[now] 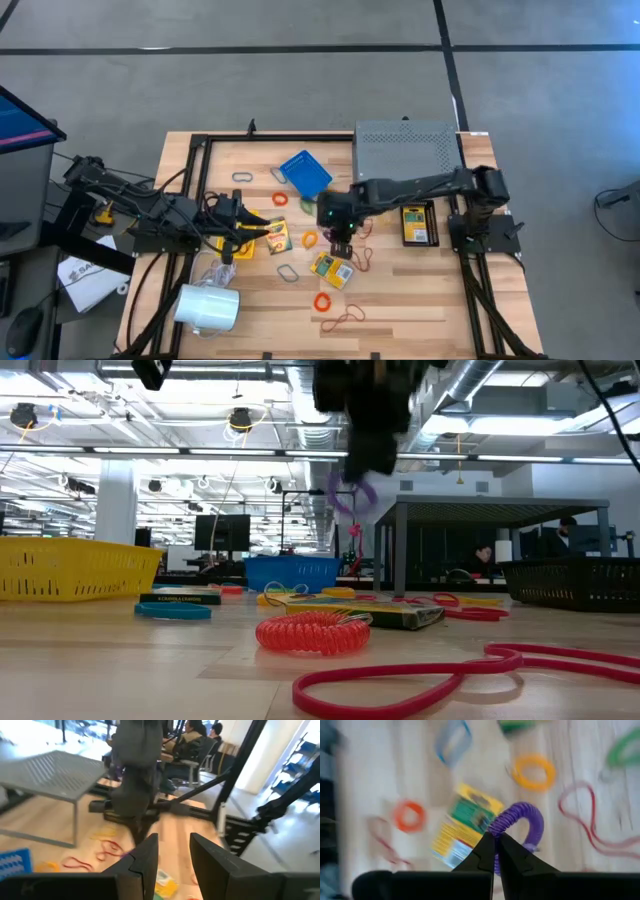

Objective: Pick & Place Office Desk Supplies
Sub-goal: Put the blue spring keychain into the blue bin

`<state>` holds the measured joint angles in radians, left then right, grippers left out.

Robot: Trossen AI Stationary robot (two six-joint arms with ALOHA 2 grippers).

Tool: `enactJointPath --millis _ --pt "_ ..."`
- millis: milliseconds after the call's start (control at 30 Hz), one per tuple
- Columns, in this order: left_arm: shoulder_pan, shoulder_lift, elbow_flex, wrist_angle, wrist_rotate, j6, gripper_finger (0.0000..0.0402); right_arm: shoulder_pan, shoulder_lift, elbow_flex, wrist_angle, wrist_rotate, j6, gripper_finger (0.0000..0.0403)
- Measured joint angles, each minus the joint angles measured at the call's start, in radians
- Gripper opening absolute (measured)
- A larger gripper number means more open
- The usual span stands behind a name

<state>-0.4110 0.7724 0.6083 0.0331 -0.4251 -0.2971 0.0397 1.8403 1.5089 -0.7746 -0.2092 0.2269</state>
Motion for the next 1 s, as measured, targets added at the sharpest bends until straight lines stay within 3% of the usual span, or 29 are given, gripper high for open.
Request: enactJointPath --millis 267,367,600,1000 --pt "0.008 0.073 0.000 0.053 -0.046 0.303 0.0108 -0.036 -0.125 0.001 0.271 -0.220 0.141 0.0001" --pt "0.024 0.120 0.000 0.100 -0.046 0.351 0.0108 -0.035 -0.144 0.001 0.373 -0.263 0.187 0.0001" --pt "0.067 0.205 0.001 0.218 -0.004 0.371 0.0115 -0.019 -0.152 0.001 0.485 -0.291 0.245 0.0000" --pt "0.098 0.296 0.001 0.446 0.147 0.360 0.0172 -0.012 -0.151 0.001 0.560 -0.288 0.283 0.0000"
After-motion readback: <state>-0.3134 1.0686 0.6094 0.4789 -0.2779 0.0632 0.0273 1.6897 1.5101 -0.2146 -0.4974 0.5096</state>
